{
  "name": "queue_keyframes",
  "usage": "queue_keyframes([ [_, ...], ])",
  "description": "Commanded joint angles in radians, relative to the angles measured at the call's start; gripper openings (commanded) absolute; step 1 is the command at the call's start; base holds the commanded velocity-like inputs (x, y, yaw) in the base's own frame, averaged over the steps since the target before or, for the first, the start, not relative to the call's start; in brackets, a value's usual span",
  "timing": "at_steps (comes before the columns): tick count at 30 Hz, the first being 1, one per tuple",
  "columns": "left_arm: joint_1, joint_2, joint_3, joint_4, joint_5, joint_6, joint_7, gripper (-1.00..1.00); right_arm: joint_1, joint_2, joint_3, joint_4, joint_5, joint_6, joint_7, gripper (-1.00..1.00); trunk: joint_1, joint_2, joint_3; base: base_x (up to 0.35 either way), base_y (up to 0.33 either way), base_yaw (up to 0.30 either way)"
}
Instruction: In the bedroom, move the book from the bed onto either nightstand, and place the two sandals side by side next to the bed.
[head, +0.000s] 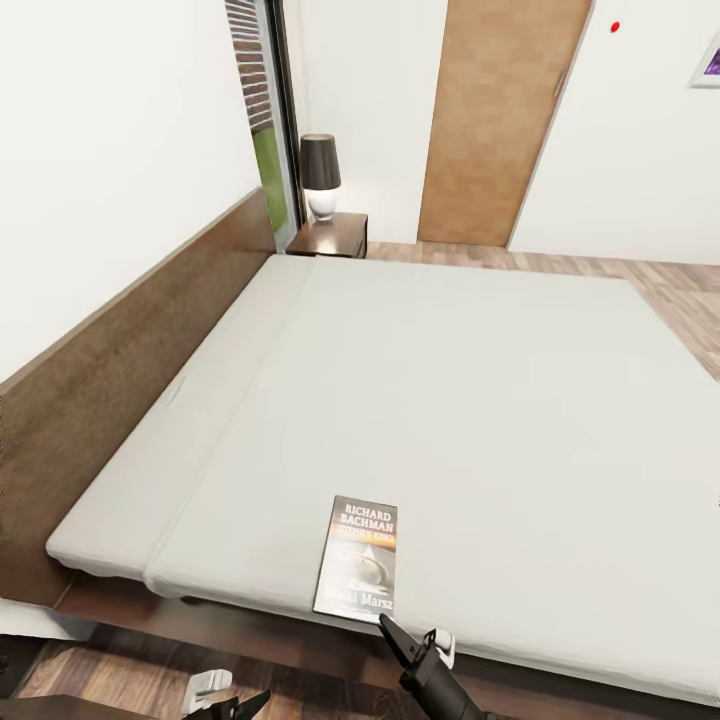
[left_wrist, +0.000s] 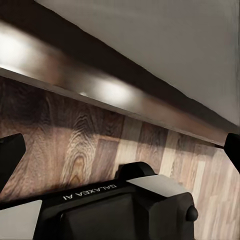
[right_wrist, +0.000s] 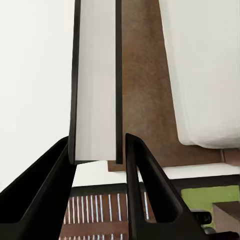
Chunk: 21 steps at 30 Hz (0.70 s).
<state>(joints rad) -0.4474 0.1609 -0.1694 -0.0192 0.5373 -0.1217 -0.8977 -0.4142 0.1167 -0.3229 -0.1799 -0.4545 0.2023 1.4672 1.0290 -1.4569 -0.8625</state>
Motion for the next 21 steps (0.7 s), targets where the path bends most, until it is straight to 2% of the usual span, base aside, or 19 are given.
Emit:
queue_keyframes([
  [1, -0.001, 0.0, -0.009, 0.001, 0.005, -0.009, -0.001, 1.0, 0.0, 0.0, 0.005, -0.001, -0.008, 0.011, 0.002, -1.0, -0.004, 0.007, 0.003, 0.0, 0.0, 0.0],
  [16, -0.001, 0.0, -0.009, 0.001, 0.005, -0.009, 0.002, 1.0, -0.001, -0.005, 0.01, -0.004, -0.002, 0.014, 0.008, -1.0, -0.061, 0.112, 0.05, 0.0, 0.0, 0.0],
  [19, -0.001, 0.0, -0.009, 0.001, 0.005, -0.009, 0.002, 1.0, 0.0, -0.039, 0.014, 0.003, -0.001, 0.014, 0.012, -1.0, -0.073, 0.133, 0.059, 0.0, 0.0, 0.0],
  [20, -0.001, 0.0, -0.009, 0.001, 0.005, -0.009, 0.002, 1.0, 0.0, -0.058, 0.017, 0.004, -0.001, 0.014, 0.014, -1.0, -0.077, 0.14, 0.062, 0.0, 0.0, 0.0],
  [21, -0.001, 0.0, -0.009, 0.001, 0.005, -0.009, 0.002, 1.0, 0.0, -0.095, 0.02, 0.006, -0.001, 0.014, 0.015, -1.0, -0.081, 0.147, 0.065, 0.0, 0.0, 0.0],
])
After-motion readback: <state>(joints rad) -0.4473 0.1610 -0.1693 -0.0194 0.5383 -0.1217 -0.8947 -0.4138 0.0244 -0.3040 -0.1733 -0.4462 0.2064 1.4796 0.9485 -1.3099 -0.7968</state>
